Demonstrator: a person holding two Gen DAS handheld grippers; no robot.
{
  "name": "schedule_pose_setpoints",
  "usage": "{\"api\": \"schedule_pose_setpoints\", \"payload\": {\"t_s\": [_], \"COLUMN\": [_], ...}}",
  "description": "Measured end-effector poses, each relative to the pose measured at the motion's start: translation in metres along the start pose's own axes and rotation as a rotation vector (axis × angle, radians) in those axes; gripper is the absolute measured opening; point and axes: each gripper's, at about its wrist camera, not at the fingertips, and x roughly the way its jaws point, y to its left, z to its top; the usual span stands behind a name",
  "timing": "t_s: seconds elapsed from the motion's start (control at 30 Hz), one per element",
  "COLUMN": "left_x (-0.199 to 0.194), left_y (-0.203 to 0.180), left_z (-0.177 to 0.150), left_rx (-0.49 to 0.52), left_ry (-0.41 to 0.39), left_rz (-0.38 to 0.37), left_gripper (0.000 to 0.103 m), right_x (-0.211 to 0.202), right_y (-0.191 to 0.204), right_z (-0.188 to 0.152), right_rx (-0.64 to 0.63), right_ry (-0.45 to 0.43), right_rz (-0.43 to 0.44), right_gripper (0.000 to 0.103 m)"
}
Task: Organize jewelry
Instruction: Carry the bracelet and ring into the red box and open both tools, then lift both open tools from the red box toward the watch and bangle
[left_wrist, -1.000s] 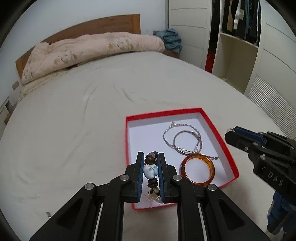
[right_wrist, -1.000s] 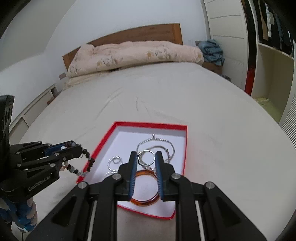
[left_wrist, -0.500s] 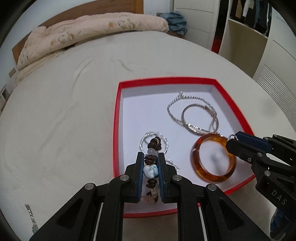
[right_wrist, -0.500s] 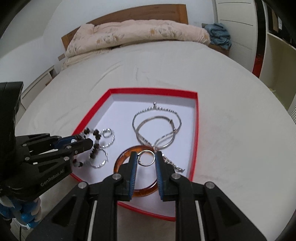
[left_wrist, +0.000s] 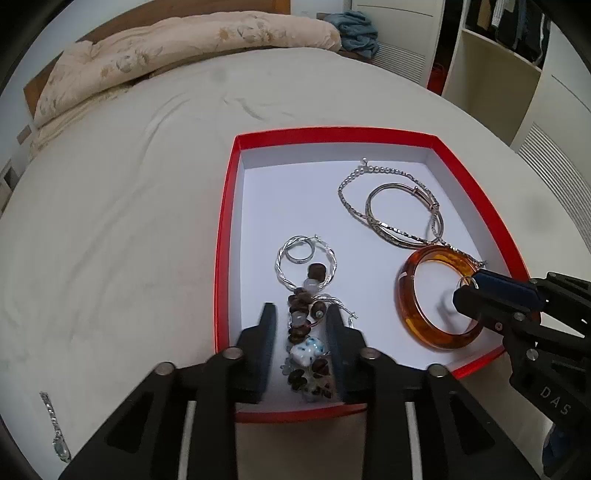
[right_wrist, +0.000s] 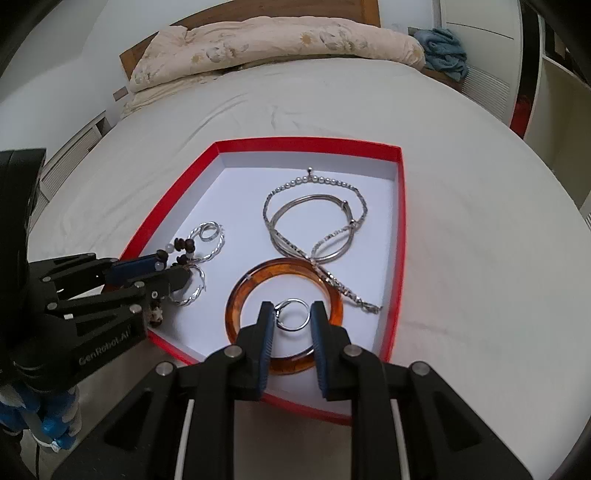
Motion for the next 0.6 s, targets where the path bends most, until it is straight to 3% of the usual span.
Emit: {"api": "schedule_pose_setpoints", "payload": {"t_s": [0.07, 0.17, 0.33, 0.53, 0.6], "left_x": [-0.003, -0.010, -0.031, -0.088, -0.112], "left_y": [0.000, 0.000, 0.001, 0.006, 0.007], "left_z": [0.000, 0.000, 0.001, -0.004, -0.009], "left_rx": [0.002, -0.001, -0.006, -0.030, -0.045], "left_ry": [-0.005, -0.010, -0.037, -0.114, -0.140], "left_rz": [0.007, 0.012, 0.029, 0.060, 0.082], "left_gripper": [0.039, 0.041, 0.041, 0.041, 0.041], "right_x": [-0.003, -0.010, -0.025, -0.070, -0.090], "right_y": [-0.001, -0.001, 0.000, 0.011, 0.016], "right_z": [0.000, 0.000, 0.001, 0.004, 0.003], "right_rx": [0.008, 0.010, 0.012, 0.028, 0.041], "right_ry": [0.001, -0.002, -0.015, -0.081, -0.107], "right_rz": [-0.002, -0.006, -0.011, -0.004, 0.009], "right_gripper": [0.019, 0.033, 0.034, 0.034, 0.041]}}
